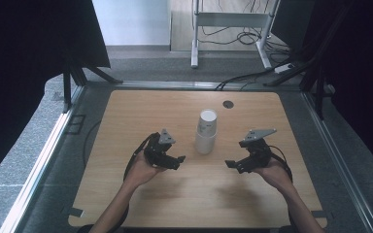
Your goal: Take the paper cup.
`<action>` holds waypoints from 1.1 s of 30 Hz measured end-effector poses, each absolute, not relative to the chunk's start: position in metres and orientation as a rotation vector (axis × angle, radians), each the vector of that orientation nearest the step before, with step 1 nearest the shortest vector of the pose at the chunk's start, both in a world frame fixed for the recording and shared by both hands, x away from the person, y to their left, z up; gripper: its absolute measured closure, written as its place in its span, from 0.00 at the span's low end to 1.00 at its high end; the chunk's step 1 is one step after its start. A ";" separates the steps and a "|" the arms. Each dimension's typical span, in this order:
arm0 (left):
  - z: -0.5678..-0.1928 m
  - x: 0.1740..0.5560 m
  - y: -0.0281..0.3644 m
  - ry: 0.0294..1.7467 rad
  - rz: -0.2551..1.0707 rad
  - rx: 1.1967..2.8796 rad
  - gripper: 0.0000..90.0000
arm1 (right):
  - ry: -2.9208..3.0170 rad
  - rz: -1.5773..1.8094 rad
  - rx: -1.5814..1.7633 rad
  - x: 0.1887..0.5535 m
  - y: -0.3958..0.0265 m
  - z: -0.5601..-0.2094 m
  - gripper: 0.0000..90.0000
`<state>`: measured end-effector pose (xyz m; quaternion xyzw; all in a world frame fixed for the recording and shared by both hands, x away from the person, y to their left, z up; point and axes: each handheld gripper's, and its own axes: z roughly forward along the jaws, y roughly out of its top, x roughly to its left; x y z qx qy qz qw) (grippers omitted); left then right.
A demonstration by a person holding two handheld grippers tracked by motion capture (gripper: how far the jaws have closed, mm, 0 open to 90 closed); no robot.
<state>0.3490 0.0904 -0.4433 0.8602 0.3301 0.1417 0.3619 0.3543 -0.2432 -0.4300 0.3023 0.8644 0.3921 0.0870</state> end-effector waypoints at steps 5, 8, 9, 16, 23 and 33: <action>-0.441 0.359 0.087 0.858 0.340 2.200 0.14 | 2.570 1.172 0.898 0.360 -0.239 -0.424 0.01; -0.440 0.363 0.085 0.853 0.341 2.199 0.14 | 2.572 1.160 0.884 0.363 -0.236 -0.421 0.01; -0.439 0.365 0.083 0.851 0.340 2.200 0.14 | 2.575 1.157 0.882 0.364 -0.235 -0.420 0.01; -0.437 0.374 0.073 0.840 0.359 2.221 0.14 | 2.588 1.169 0.860 0.374 -0.227 -0.414 0.01; -0.435 0.383 0.064 0.823 0.351 2.227 0.14 | 2.600 1.150 0.846 0.382 -0.220 -0.409 0.01; -0.438 0.392 0.051 0.796 0.320 2.221 0.14 | 2.613 1.135 0.849 0.396 -0.212 -0.399 0.01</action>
